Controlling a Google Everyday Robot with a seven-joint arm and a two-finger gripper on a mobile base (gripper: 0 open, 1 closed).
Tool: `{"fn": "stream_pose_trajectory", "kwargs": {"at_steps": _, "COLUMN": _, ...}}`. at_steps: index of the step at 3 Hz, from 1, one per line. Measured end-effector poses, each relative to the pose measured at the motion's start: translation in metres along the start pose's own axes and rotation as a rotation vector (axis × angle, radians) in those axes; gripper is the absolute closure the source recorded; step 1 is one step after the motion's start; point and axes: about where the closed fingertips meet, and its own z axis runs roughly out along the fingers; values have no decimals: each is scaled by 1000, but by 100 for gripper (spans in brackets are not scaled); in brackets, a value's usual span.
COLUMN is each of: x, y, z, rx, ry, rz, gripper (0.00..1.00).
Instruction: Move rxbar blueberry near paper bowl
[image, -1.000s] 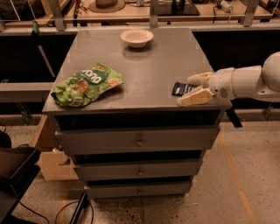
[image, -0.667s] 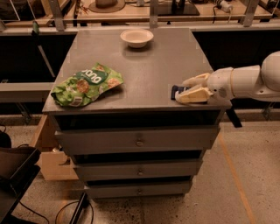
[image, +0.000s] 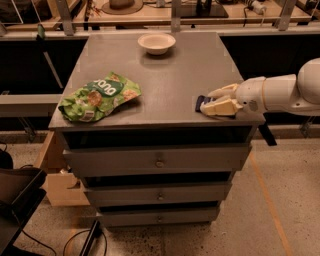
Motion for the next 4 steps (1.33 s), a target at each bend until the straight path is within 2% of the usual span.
{"fn": "stream_pose_trajectory", "kwargs": {"at_steps": 2, "x": -2, "y": -1, "z": 0, "rx": 3, "ry": 0, "rz": -1, "gripper": 100}}
{"fn": "stream_pose_trajectory", "kwargs": {"at_steps": 3, "x": -59, "y": -38, "z": -16, "rx": 72, "ry": 3, "rz": -21, "gripper": 100}}
{"fn": "stream_pose_trajectory", "kwargs": {"at_steps": 4, "x": -83, "y": -72, "z": 1, "rx": 71, "ry": 67, "rz": 15, "gripper": 100}}
